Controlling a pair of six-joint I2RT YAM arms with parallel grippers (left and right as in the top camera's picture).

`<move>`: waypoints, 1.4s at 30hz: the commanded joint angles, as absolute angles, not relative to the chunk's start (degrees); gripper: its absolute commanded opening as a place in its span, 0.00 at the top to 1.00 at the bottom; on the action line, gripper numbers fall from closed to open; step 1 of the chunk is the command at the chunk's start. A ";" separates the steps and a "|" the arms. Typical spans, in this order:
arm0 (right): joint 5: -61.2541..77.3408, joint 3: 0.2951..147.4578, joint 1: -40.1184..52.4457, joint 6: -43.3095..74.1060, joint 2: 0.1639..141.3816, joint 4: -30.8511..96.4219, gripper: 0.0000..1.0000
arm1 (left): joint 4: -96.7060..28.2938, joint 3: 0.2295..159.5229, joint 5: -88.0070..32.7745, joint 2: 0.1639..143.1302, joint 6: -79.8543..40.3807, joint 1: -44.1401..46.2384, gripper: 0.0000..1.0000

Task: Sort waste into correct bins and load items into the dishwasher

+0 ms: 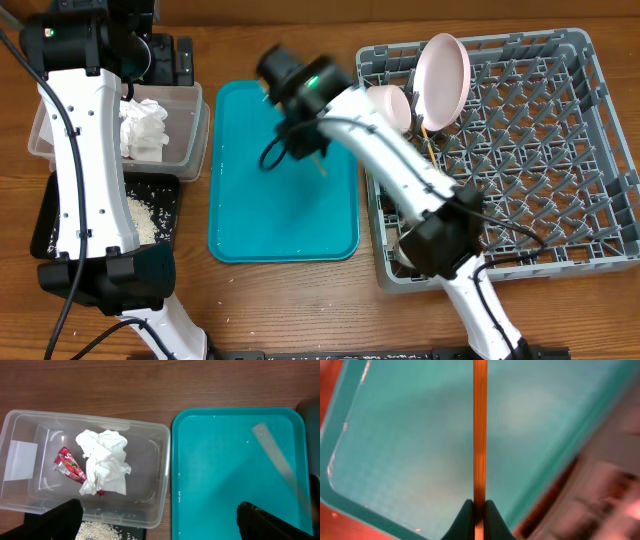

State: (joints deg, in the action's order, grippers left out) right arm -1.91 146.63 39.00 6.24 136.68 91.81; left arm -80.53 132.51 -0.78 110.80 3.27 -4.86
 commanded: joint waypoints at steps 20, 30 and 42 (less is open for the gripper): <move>-5.50 116.68 17.96 13.19 109.27 97.06 0.96 | -80.31 133.53 -0.43 111.33 2.57 -4.49 0.00; -6.22 96.73 17.54 12.03 109.30 94.11 0.96 | -80.31 133.53 -0.43 111.33 2.57 -4.49 0.00; -6.48 99.90 17.54 12.25 108.09 95.15 0.26 | -80.31 133.53 -0.43 111.33 2.57 -4.49 0.00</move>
